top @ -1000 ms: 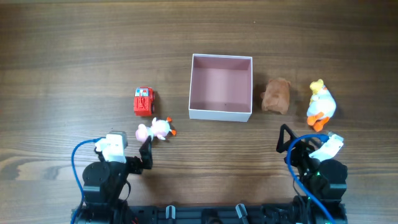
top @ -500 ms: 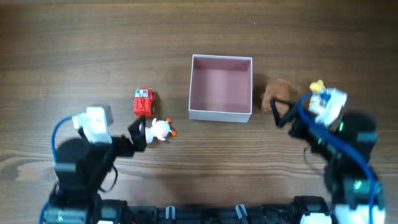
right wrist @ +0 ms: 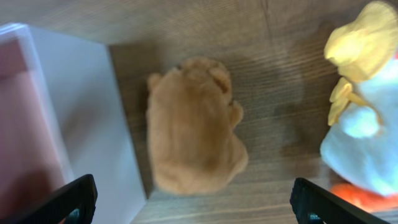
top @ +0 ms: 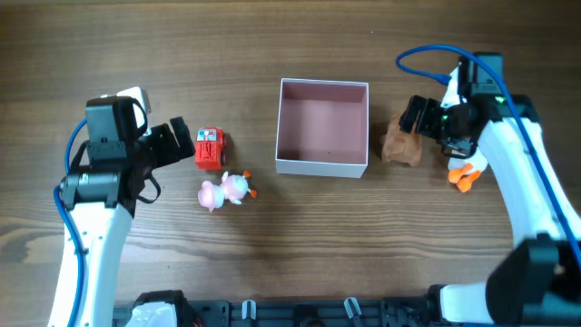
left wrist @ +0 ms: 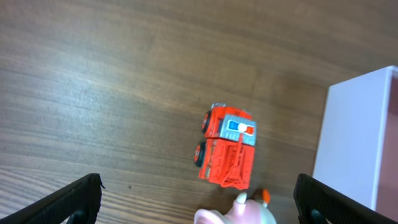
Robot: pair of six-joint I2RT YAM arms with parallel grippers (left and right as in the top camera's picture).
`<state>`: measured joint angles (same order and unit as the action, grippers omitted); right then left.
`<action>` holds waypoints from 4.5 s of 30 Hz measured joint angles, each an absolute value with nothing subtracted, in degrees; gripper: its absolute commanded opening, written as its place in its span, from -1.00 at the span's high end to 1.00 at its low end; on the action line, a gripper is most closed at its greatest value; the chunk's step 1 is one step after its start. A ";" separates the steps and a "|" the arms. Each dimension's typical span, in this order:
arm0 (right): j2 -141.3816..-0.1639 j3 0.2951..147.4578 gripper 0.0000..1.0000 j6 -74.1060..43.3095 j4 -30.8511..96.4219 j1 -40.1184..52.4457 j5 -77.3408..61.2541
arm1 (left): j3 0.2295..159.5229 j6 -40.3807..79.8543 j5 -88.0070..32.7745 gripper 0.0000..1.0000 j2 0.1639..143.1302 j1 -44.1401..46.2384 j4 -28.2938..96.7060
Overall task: Pack container
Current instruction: 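Reach the right gripper to the brown plush bear and grasp it, then carry the bear into the white box and release it, then grasp the white-yellow plush duck with the right gripper, then place the duck into the box beside the bear and withdraw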
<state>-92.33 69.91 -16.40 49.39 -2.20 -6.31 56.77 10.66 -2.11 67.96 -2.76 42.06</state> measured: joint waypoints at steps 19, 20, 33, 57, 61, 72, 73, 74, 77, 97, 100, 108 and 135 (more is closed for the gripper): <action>-100.22 74.83 0.91 -15.11 51.00 3.16 -5.34 | 56.75 10.66 -1.96 -0.99 71.92 -2.81 42.46; -95.66 75.92 0.91 -15.53 50.37 5.65 -7.33 | 56.77 10.66 -1.96 -1.00 71.92 -2.81 42.44; -104.60 71.68 0.47 -31.22 17.69 34.24 2.92 | 56.77 10.66 -1.93 -1.00 72.03 -2.81 42.48; -85.69 71.70 -0.84 -34.57 55.31 4.01 15.51 | 56.77 10.66 -1.89 -0.99 72.12 -2.81 42.41; -87.66 71.16 -0.90 -36.18 52.40 -6.28 14.57 | 56.77 10.66 -1.91 -1.00 72.12 -2.81 42.46; -106.67 67.46 0.39 -34.52 44.01 -13.67 12.45 | 56.77 10.66 -1.91 -0.99 72.12 -2.81 42.46; -106.72 67.46 0.60 -34.63 43.94 -13.72 12.10 | 56.77 10.66 -1.91 -0.99 72.12 -2.81 42.44; -106.65 67.46 0.67 -34.35 43.77 -13.72 11.77 | 56.77 10.66 -1.91 -0.99 72.12 -2.81 42.46; -104.16 67.48 0.74 -33.19 45.04 -13.61 10.35 | 56.77 10.66 -1.91 -0.99 72.12 -2.81 42.44; -108.40 68.64 0.24 -37.45 24.69 25.85 4.01 | 56.77 10.66 -1.91 -0.99 72.12 -2.81 42.44; -109.30 68.64 -0.25 -36.82 23.42 25.61 6.15 | 56.77 10.66 -1.91 -0.99 72.12 -2.81 42.44; -92.90 69.08 -0.50 -27.68 23.05 25.61 7.44 | 56.77 10.66 -1.91 -0.99 72.12 -2.81 42.44; -78.94 69.23 -0.99 -35.16 55.42 -1.63 -5.67 | 63.09 8.54 -5.78 -0.88 94.48 3.14 39.57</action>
<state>-78.94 69.23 -35.16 55.42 -1.63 -5.67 63.09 8.54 -5.78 94.48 3.14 39.57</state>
